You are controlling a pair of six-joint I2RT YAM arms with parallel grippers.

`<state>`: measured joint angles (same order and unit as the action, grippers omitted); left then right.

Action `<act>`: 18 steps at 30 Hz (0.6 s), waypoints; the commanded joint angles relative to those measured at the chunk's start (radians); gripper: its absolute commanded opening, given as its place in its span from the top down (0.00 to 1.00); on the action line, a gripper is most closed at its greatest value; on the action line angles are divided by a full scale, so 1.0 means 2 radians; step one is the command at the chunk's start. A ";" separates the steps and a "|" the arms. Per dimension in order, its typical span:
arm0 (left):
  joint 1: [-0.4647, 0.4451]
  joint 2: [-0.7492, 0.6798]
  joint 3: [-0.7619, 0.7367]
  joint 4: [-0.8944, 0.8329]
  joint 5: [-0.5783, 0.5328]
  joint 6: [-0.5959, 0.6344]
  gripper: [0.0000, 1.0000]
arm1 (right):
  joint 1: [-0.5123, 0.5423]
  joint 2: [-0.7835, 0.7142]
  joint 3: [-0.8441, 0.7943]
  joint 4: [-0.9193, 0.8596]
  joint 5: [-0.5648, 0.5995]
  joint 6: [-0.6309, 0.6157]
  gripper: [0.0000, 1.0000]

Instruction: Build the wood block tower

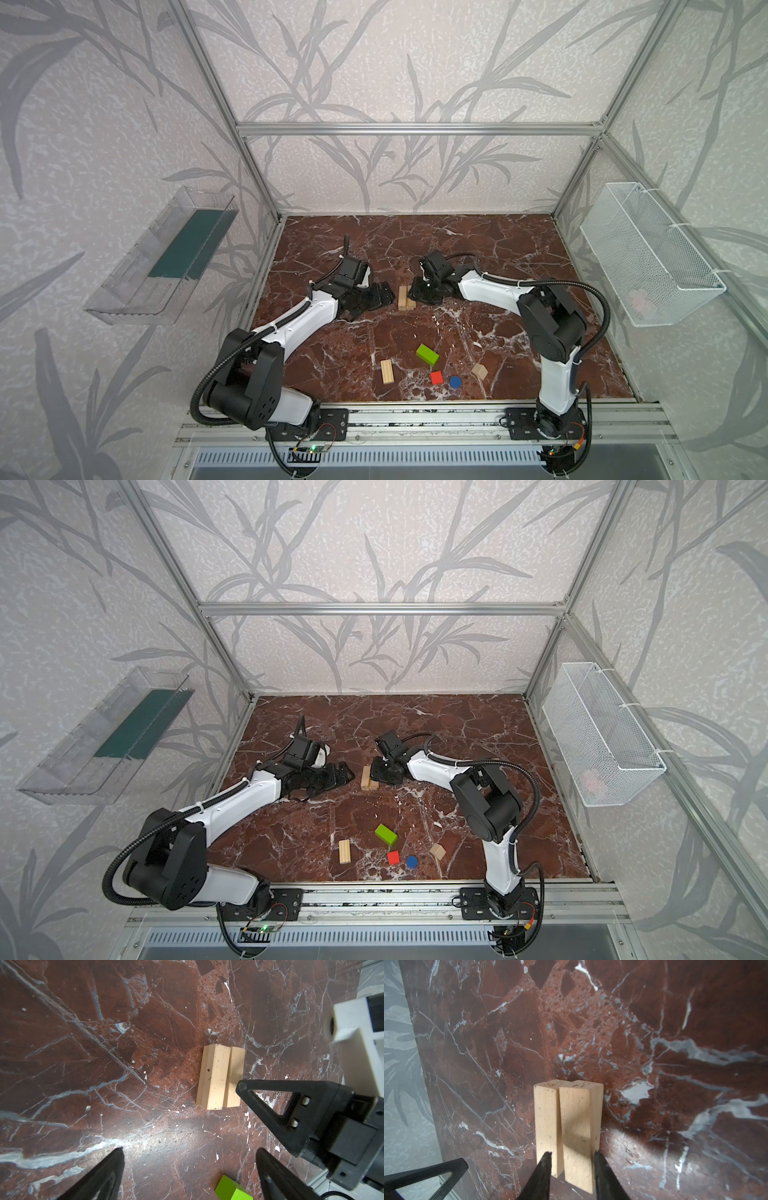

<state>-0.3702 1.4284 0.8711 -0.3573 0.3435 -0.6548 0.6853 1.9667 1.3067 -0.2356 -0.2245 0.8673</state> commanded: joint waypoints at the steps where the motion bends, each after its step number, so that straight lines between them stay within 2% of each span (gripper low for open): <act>1: 0.003 0.001 0.015 0.001 0.003 0.004 0.03 | -0.002 0.013 0.010 0.002 -0.006 0.001 0.64; 18: 0.003 0.000 0.018 -0.001 0.002 0.005 0.04 | -0.002 0.011 0.010 0.008 -0.014 0.011 0.64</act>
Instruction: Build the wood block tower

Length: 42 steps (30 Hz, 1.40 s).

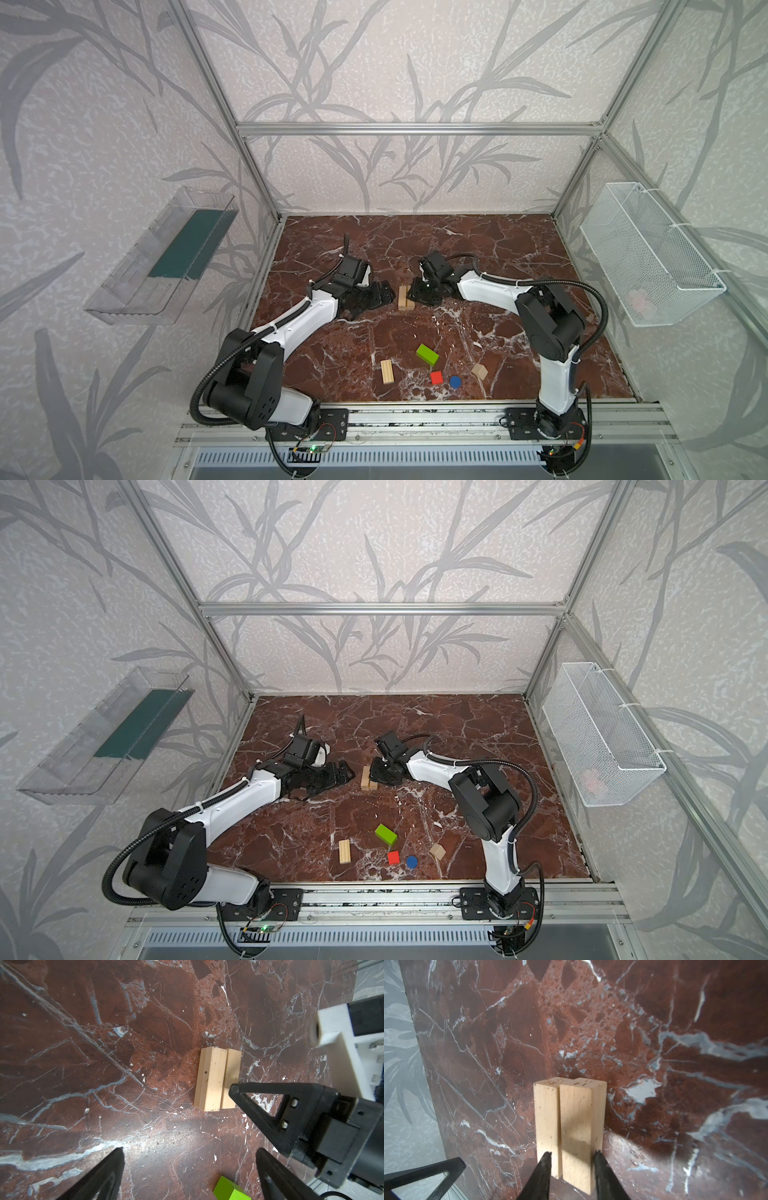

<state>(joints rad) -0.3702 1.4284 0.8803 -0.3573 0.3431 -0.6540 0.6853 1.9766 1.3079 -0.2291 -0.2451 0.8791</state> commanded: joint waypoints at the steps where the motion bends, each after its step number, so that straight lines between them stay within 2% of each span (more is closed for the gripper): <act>1: 0.003 0.000 0.013 -0.001 0.002 0.006 0.04 | -0.002 0.006 0.010 0.006 -0.004 0.005 0.63; 42: 0.003 -0.002 0.012 -0.004 0.001 0.007 0.03 | 0.001 0.003 0.019 0.003 -0.003 0.012 0.60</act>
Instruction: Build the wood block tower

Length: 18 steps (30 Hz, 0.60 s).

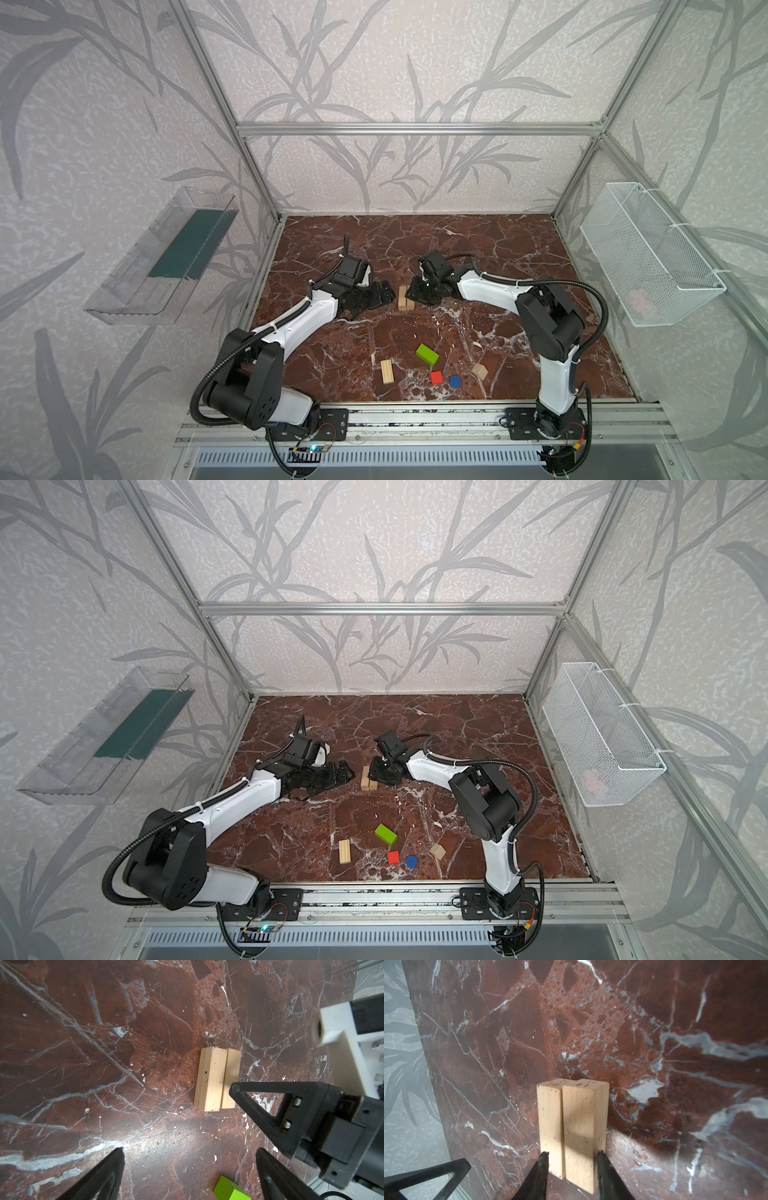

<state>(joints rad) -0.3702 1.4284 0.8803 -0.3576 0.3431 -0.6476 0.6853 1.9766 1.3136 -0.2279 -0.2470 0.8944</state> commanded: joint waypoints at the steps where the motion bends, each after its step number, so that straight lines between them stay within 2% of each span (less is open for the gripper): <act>1: 0.003 -0.003 0.012 -0.004 0.000 0.004 0.04 | 0.002 0.003 0.015 0.005 -0.004 0.005 0.60; 18: 0.003 -0.008 0.012 -0.012 -0.007 0.006 0.04 | 0.004 -0.019 0.009 0.007 -0.005 0.014 0.59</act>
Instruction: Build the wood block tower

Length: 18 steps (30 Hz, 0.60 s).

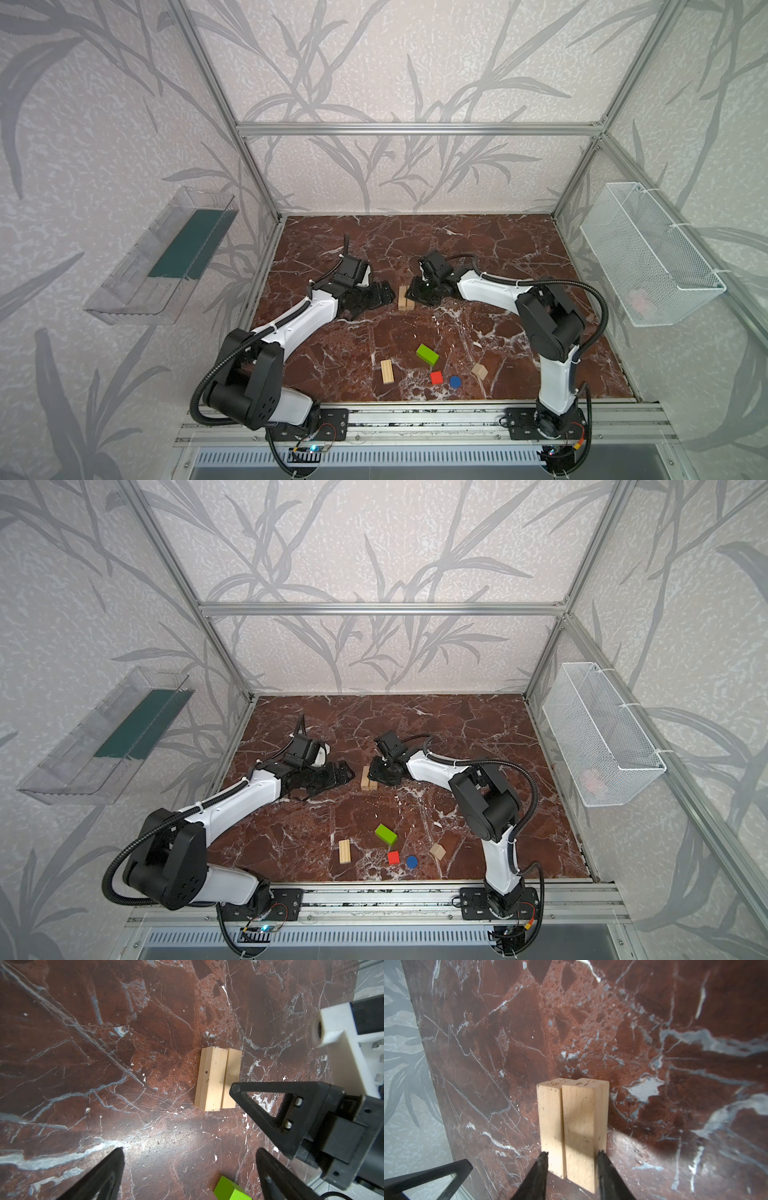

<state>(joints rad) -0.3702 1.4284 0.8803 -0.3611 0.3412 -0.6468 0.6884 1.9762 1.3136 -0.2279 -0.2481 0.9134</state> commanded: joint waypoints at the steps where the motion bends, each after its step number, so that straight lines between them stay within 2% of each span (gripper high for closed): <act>1: 0.003 -0.009 0.012 -0.010 -0.006 0.006 0.04 | 0.003 -0.020 0.009 0.006 -0.003 0.004 0.59; 18: -0.001 -0.024 0.014 -0.034 -0.011 -0.016 0.05 | 0.003 -0.065 -0.014 -0.012 0.009 0.001 0.58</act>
<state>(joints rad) -0.3706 1.4170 0.8825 -0.3962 0.3340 -0.6552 0.6895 1.9163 1.3087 -0.2306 -0.2417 0.9234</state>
